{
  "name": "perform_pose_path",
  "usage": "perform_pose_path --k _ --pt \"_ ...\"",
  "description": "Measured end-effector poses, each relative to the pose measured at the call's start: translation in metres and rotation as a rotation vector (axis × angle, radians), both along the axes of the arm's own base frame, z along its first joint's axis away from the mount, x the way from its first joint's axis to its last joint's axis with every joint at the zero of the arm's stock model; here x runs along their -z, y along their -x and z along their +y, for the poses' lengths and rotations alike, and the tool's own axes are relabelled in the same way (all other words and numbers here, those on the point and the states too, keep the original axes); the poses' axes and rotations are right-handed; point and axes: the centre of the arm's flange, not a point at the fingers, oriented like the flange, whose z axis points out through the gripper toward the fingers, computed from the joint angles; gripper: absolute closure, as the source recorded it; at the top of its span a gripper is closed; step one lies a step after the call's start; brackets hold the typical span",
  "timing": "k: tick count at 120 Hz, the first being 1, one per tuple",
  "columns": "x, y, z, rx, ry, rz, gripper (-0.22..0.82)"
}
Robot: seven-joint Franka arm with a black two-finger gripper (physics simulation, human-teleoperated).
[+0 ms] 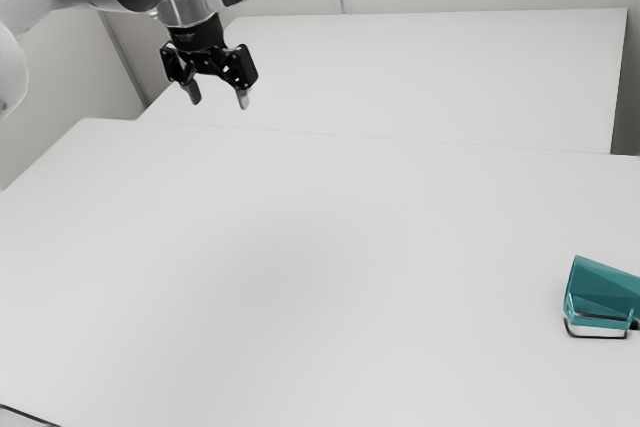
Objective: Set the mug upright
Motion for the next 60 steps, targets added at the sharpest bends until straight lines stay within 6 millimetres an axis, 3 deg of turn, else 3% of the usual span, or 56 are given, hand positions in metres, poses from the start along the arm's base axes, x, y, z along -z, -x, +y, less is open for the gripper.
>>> perform_pose_path --k 37,60 --pt "-0.008 0.004 -0.002 0.002 0.006 -0.016 0.0" --pt "0.004 0.011 -0.026 0.033 0.054 0.013 0.0"
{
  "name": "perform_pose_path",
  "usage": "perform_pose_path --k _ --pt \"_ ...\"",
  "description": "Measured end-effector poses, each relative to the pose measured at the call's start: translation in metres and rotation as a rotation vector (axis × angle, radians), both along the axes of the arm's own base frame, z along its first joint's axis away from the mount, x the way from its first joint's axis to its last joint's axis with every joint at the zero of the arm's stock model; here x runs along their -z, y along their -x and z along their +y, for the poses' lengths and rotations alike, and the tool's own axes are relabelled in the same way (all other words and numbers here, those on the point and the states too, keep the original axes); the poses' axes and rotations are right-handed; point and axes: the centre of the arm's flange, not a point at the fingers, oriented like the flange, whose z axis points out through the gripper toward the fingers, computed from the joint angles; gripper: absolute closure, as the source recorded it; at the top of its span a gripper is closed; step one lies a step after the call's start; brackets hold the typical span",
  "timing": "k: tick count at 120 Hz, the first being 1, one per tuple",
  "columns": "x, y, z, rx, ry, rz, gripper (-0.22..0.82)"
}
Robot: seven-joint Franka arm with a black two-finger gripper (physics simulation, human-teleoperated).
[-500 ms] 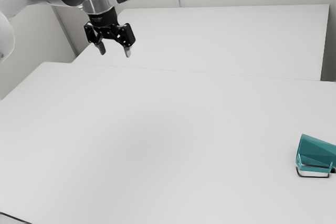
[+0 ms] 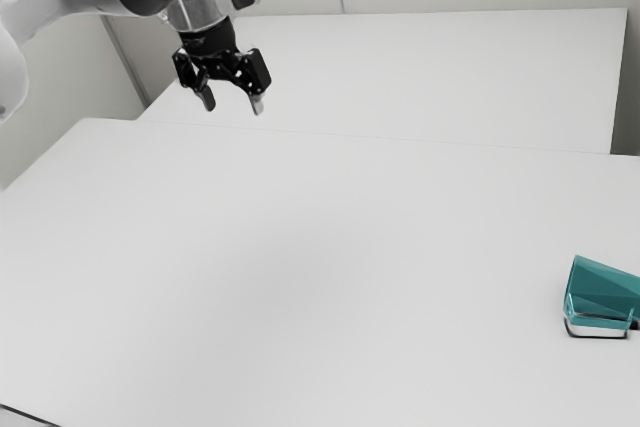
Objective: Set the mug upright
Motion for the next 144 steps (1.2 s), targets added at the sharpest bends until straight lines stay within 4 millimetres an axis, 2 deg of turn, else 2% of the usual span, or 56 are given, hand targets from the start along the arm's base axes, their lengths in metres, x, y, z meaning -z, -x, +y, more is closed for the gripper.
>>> perform_pose_path --k 13,23,33,48,69,77,90,96,117,144 --pt "0.033 0.009 -0.011 0.001 0.11 0.06 0.0" --pt "0.05 0.021 -0.012 -0.002 0.211 0.073 0.0" --pt "0.074 0.028 -0.013 -0.007 0.313 0.079 0.0" --pt "0.102 0.023 -0.017 -0.014 0.436 0.033 0.0" --pt "0.149 0.007 -0.036 -0.028 0.555 -0.018 0.0" --pt "0.163 0.005 -0.06 -0.006 0.589 -0.03 0.0" --pt "0.182 0.02 -0.133 0.091 0.636 -0.018 0.0" --pt "0.19 0.026 -0.155 0.114 0.661 -0.017 0.0" --pt "0.23 0.012 -0.175 0.099 0.711 -0.037 0.0" --pt "0.252 0.006 -0.228 0.138 0.739 -0.106 0.0"
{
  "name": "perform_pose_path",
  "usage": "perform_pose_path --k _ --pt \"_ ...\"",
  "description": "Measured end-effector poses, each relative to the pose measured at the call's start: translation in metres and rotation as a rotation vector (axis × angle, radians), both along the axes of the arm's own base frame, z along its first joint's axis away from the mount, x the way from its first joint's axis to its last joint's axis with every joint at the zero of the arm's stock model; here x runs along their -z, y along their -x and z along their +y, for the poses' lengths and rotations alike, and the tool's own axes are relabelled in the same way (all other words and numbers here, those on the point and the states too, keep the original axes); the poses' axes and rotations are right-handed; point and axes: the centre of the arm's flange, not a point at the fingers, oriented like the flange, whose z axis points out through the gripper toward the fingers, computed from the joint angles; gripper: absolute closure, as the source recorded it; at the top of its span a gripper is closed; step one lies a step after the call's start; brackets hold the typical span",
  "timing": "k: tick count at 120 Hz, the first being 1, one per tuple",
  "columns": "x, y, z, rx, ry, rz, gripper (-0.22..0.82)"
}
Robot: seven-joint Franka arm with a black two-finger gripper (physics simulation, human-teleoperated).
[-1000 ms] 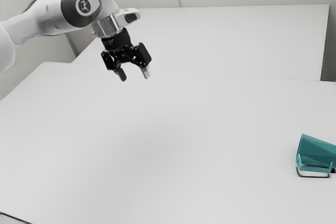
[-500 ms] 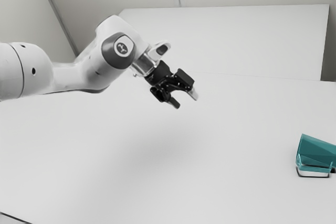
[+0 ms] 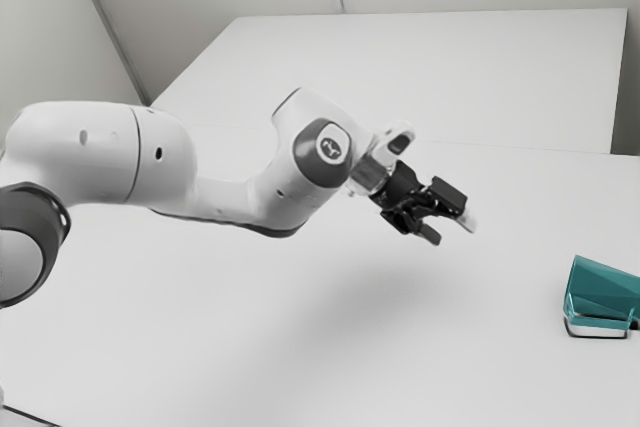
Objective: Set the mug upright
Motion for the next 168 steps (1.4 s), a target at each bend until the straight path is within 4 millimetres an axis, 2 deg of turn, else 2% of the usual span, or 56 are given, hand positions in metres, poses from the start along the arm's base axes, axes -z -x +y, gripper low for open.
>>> perform_pose_path --k 17,34,47,68,78,90,109,125,143,158,168 --pt "0.014 -0.01 -0.039 0.029 0.03 -0.028 0.0" --pt "0.045 -0.024 -0.055 0.023 0.033 -0.041 0.0" --pt "0.061 -0.026 -0.072 0.026 0.038 -0.056 0.0" --pt "0.056 -0.012 -0.111 0.035 0.083 -0.072 0.0" --pt "0.055 -0.015 -0.126 0.03 0.113 -0.078 0.0" --pt "0.061 -0.022 -0.133 0.024 0.129 -0.082 0.0" --pt "0.068 -0.02 -0.14 0.031 0.132 -0.081 0.0" --pt "0.069 -0.008 -0.157 0.055 0.139 -0.079 0.0" --pt "0.072 -0.014 -0.175 0.063 0.167 -0.087 0.0" --pt "0.084 -0.016 -0.179 0.063 0.174 -0.074 0.0" --pt "0.089 -0.016 -0.179 0.056 0.183 -0.057 0.05"
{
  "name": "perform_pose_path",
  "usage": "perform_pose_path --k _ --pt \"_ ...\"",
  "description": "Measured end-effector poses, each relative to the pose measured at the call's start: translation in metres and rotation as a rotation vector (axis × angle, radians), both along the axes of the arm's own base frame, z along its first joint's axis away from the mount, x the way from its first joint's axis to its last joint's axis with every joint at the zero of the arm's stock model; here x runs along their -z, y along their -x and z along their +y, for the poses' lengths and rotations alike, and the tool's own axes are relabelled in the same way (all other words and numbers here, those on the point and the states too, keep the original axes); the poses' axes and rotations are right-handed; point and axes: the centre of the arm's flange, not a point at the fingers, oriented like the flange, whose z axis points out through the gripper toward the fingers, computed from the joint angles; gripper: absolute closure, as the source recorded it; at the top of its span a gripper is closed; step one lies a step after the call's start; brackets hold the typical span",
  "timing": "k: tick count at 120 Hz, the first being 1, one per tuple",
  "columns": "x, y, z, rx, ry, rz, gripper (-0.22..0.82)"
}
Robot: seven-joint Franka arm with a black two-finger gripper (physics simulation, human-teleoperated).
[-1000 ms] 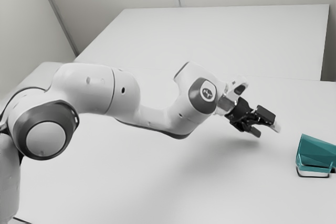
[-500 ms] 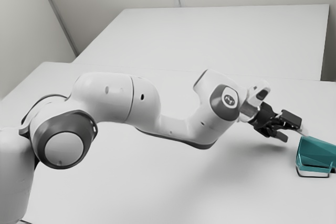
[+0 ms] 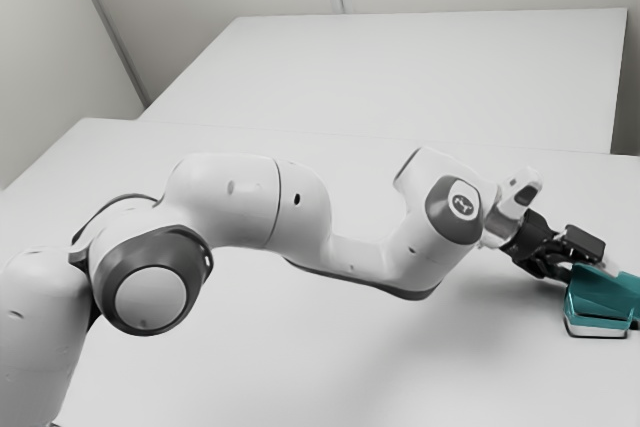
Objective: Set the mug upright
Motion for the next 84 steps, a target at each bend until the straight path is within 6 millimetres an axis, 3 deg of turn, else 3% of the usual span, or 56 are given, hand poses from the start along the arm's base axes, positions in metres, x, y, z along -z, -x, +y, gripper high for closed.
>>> perform_pose_path --k 35,84 --pt "-0.005 0.008 -0.009 0.025 0.033 0.017 0.32" --pt "-0.018 0.013 -0.017 0.054 0.056 0.001 0.58"
